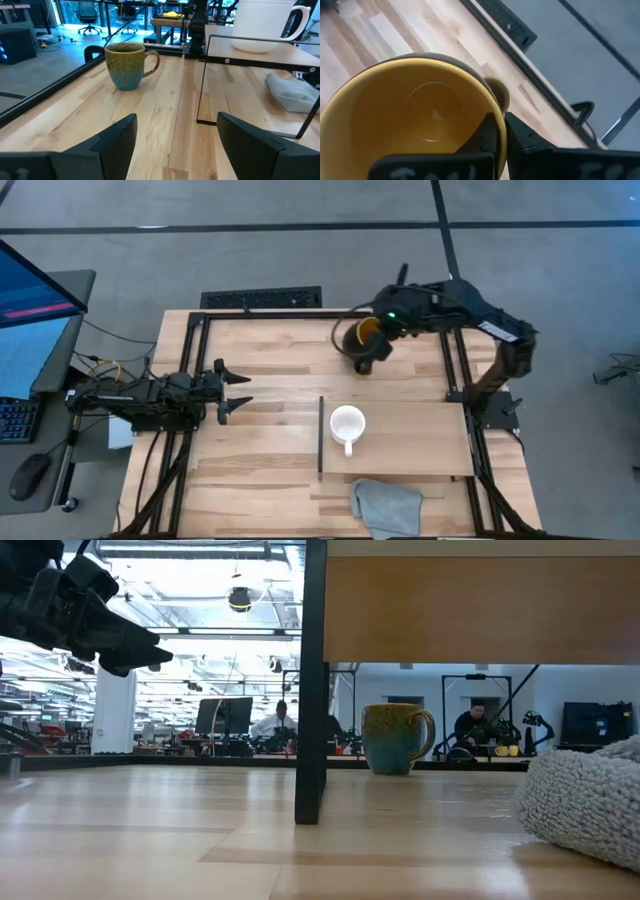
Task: Stack small to large cups/mugs on shelf
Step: Put the black mug on the shelf
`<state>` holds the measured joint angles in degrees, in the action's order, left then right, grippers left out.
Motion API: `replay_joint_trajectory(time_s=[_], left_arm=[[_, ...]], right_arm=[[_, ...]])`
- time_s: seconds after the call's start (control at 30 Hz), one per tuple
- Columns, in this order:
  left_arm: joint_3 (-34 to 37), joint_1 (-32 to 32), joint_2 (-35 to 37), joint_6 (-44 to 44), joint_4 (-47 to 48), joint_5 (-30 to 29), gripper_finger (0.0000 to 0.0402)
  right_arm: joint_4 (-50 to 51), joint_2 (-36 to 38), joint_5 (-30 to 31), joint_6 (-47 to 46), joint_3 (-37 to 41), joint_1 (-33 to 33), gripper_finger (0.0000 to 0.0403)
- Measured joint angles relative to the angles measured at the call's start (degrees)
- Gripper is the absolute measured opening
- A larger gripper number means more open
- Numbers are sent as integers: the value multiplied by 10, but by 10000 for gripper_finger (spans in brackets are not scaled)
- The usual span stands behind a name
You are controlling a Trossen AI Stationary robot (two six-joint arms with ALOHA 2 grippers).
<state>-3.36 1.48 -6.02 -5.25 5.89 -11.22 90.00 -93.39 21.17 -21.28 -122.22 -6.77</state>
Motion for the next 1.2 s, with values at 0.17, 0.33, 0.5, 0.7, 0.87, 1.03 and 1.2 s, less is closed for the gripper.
replay_joint_trajectory(time_s=[0.17,0.33,0.5,0.7,0.87,1.03,1.2], left_arm=[[0,0,0,0,0,0,266],[0,0,0,0,0,0,266],[0,0,0,0,0,0,266],[0,0,0,5,0,-1,266],[0,0,0,0,-1,-7,266],[0,0,0,0,-2,-14,266],[0,0,0,0,-2,-15,266]], right_arm=[[0,66,-1,-51,90,32,23],[0,129,-4,-117,180,80,23],[0,179,-7,-202,265,140,23],[0,202,-51,-285,348,216,23],[-1,182,-65,-313,369,270,23],[0,158,-70,-319,369,296,23],[2,134,-68,-312,364,304,23]])
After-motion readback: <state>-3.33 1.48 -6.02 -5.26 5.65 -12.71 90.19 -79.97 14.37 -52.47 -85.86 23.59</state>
